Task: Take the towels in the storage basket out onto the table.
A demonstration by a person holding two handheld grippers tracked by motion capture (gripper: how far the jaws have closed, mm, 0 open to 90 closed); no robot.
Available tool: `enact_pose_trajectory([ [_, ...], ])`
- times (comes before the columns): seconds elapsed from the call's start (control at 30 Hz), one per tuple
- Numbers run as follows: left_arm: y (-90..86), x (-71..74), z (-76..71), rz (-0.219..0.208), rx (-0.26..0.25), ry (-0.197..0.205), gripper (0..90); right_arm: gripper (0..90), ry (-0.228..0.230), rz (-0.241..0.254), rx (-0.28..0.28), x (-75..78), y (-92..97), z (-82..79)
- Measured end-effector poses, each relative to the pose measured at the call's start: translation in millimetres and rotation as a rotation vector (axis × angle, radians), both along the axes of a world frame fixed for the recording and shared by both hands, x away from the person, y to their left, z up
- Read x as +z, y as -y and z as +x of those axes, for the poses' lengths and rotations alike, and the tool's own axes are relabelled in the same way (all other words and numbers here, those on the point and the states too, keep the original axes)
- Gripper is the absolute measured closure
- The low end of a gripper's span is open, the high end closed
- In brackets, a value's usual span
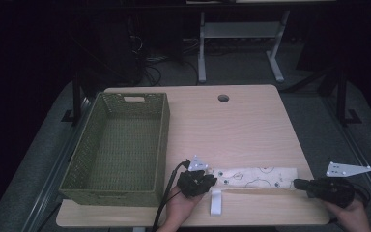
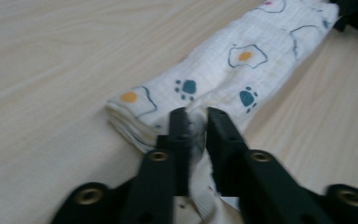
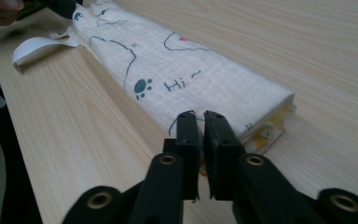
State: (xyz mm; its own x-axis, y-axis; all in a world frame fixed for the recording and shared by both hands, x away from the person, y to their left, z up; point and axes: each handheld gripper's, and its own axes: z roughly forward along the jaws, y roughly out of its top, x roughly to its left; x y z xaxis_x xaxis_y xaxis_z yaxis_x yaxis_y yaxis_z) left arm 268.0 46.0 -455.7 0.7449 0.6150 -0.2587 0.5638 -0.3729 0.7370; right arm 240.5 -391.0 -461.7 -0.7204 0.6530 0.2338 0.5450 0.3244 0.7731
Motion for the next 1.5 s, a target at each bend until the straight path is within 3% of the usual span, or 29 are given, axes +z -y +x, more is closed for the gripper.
enact_pose_trajectory([
  [0.03,-0.7,2.0,-1.2,-0.019,0.006,0.002,68.7,71.0,0.007,0.010,-0.008,1.7,0.6,-0.8],
  [0.1,-3.2,10.1,-2.9,-0.047,0.013,0.013,64.1,67.7,0.024,0.032,-0.001,7.0,1.7,-2.2],
  [0.23,1.8,26.6,-1.4,-0.093,-0.005,0.049,64.2,69.0,0.062,0.041,0.017,21.2,-2.2,-0.4],
  [0.33,14.3,27.5,3.0,-0.078,-0.024,0.051,71.1,74.1,0.061,0.025,0.018,22.9,-9.0,6.2],
  [0.4,22.6,22.1,5.9,-0.043,-0.047,0.043,77.3,78.0,0.050,0.008,0.022,19.3,-13.0,12.4],
  [0.43,25.6,18.2,6.9,-0.008,-0.049,0.048,77.7,78.0,0.038,-0.005,0.022,16.0,-15.1,14.8],
  [0.5,29.0,10.0,9.0,0.037,-0.056,0.020,77.7,78.0,0.024,-0.047,0.019,7.4,-17.6,18.3],
  [0.67,27.5,-3.3,4.7,0.108,-0.053,0.006,75.3,77.8,-0.004,-0.088,0.002,-9.4,-16.3,19.2],
  [0.97,23.3,-8.4,-0.2,0.098,-0.043,0.003,73.4,76.7,0.008,-0.086,-0.010,-14.2,-17.2,16.4],
  [1.1,22.2,1.9,1.5,0.046,-0.021,0.036,70.2,72.5,0.037,-0.069,-0.008,-5.2,-18.5,14.2],
  [1.23,24.1,4.1,9.5,0.051,-0.001,0.056,68.1,66.8,0.067,-0.067,-0.026,4.9,-21.4,21.4],
  [1.27,24.2,2.6,11.7,0.070,0.007,0.052,67.8,66.0,0.067,-0.067,-0.027,5.2,-22.1,23.6],
  [1.5,24.1,-9.7,12.7,0.088,0.024,0.029,64.7,63.6,0.045,-0.123,-0.033,-9.3,-30.2,34.5],
])
